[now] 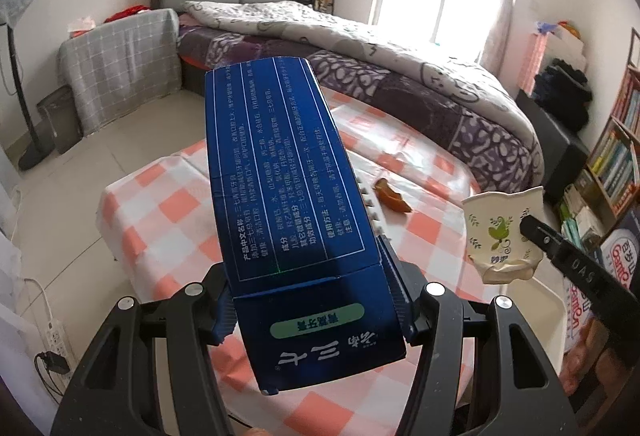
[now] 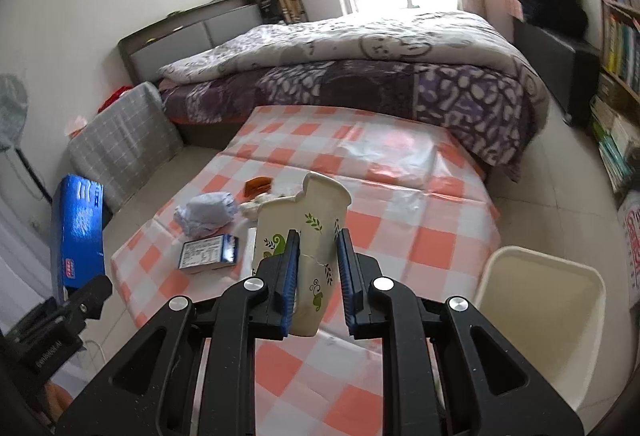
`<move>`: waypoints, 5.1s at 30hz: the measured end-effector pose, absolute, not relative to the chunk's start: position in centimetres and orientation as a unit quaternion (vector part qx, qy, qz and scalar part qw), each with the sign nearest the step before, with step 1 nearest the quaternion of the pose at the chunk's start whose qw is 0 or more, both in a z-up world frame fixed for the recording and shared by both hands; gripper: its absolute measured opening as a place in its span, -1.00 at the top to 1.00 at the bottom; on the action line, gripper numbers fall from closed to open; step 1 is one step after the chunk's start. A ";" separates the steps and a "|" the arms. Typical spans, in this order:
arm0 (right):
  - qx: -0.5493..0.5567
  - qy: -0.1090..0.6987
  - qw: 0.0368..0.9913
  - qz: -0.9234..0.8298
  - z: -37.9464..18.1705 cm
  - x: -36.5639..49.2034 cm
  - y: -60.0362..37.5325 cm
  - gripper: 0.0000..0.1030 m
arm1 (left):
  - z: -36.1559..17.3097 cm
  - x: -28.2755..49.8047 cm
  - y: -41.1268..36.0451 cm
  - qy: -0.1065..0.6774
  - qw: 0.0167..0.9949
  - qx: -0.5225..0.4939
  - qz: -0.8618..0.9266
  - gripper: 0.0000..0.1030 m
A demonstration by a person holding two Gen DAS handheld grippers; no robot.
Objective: Collect trash
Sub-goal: 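Carry the paper cup to the white bin and release it with the right tool, then drop the blue box into the white bin by opening the left tool, then grasp the small blue-and-white box on the table with the left tool, then grasp the white foam strip with the right tool while the left tool holds the box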
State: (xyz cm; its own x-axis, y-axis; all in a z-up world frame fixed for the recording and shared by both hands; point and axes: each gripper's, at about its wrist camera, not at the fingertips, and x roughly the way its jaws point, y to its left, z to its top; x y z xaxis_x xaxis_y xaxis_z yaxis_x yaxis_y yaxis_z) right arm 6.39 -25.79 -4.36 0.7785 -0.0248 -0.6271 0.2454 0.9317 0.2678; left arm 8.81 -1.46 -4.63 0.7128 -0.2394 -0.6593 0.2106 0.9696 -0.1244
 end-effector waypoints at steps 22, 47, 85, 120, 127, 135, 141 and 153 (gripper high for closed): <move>0.286 0.355 0.855 -0.249 -7.0 -0.1 -40.4 -0.08 | -8.5 6.6 -15.1 0.383 0.888 0.069 -0.245 -0.15; 0.328 0.268 0.850 -0.313 -4.8 -4.9 -46.8 -0.34 | -13.2 0.3 -29.6 0.432 0.791 0.137 -0.412 -0.60; 0.293 0.445 0.840 -0.105 -8.2 6.6 -34.6 -0.86 | -20.3 29.2 -6.2 0.548 0.761 0.303 -0.169 -0.68; 0.315 0.439 0.838 -0.076 -8.0 10.7 -30.8 -0.86 | -17.7 30.8 -7.7 0.602 0.781 -0.168 -0.010 -0.61; 0.334 0.464 0.819 -0.052 -8.8 11.1 -30.5 -0.86 | -17.3 28.9 -3.3 0.598 0.778 -0.188 -0.048 -0.16; 0.248 0.497 0.832 -0.010 -10.3 12.9 -24.0 -0.86 | -12.5 19.6 7.1 0.555 0.781 -0.278 -0.067 -0.15; 0.169 0.523 0.835 0.015 -11.9 16.7 -18.3 -0.84 | -8.2 13.2 11.9 0.476 0.838 -0.261 -0.052 -0.16; 0.071 0.550 0.832 0.002 -17.5 24.9 -13.9 0.16 | -4.3 12.7 14.4 0.426 0.878 -0.212 -0.055 -0.16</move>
